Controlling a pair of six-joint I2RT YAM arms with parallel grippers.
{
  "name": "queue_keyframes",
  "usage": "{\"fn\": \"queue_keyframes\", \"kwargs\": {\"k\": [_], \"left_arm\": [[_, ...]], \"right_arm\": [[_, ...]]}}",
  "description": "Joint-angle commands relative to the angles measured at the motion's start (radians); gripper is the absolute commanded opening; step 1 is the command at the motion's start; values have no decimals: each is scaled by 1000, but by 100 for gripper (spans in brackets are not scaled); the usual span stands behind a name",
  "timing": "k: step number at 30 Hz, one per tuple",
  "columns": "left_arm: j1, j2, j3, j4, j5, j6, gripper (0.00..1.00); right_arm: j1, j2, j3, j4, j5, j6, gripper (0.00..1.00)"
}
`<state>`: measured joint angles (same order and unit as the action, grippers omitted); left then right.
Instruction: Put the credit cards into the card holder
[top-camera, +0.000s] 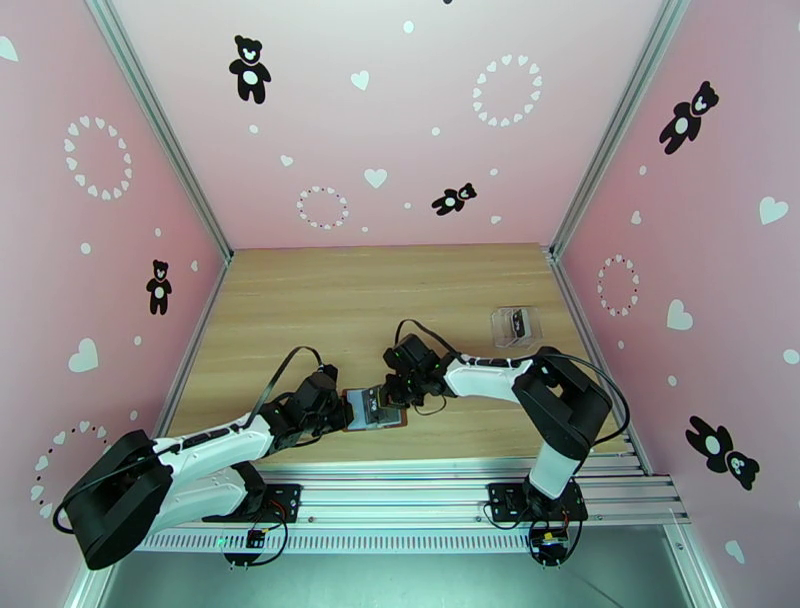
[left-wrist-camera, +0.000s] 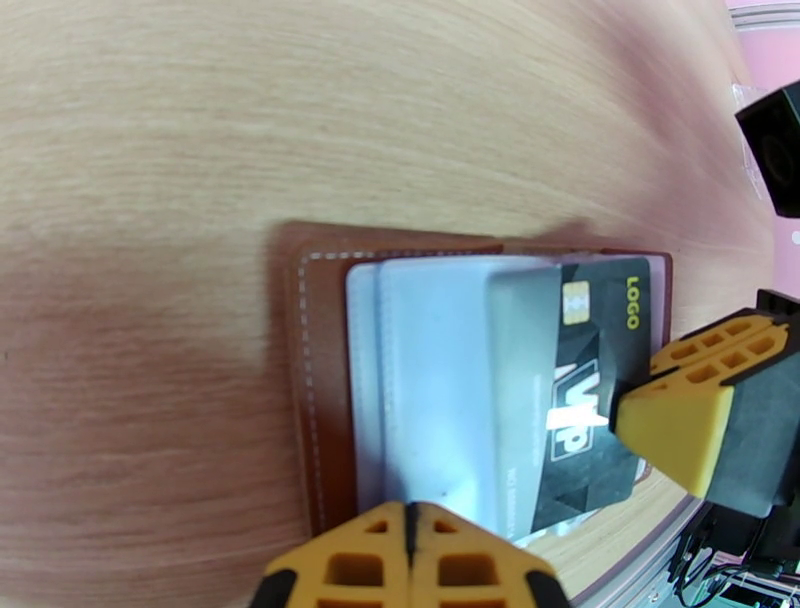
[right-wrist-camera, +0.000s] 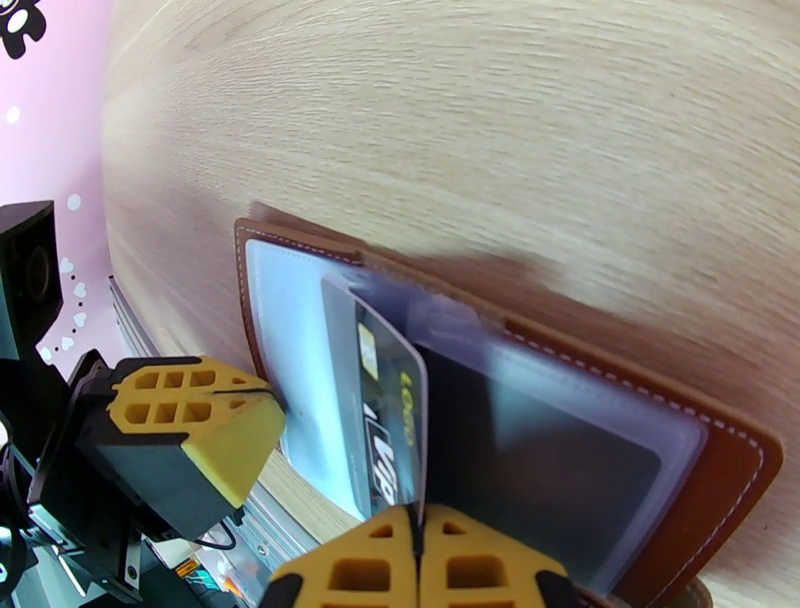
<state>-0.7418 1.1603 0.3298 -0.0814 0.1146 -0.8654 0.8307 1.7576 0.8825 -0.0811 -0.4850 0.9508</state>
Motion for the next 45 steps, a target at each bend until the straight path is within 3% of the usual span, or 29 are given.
{"fn": "queue_keyframes", "kwargs": {"k": [1, 17, 22, 26, 34, 45], "left_arm": [[2, -5, -20, -23, -17, 3, 2], [2, -18, -16, -33, -16, 1, 4], [3, -85, 3, -106, -40, 9, 22], [2, -173, 14, -191, -66, 15, 26], [2, -153, -2, -164, -51, 17, 6], [1, -67, 1, -84, -23, 11, 0]], "right_arm": [[8, 10, -24, 10, 44, 23, 0], [39, 18, -8, -28, 48, -7, 3], [39, 8, -4, -47, 63, -19, 7], [39, -7, 1, -71, 73, -32, 15], [43, -71, 47, -192, 137, -85, 38], [50, -51, 90, -241, 162, -101, 39]]}}
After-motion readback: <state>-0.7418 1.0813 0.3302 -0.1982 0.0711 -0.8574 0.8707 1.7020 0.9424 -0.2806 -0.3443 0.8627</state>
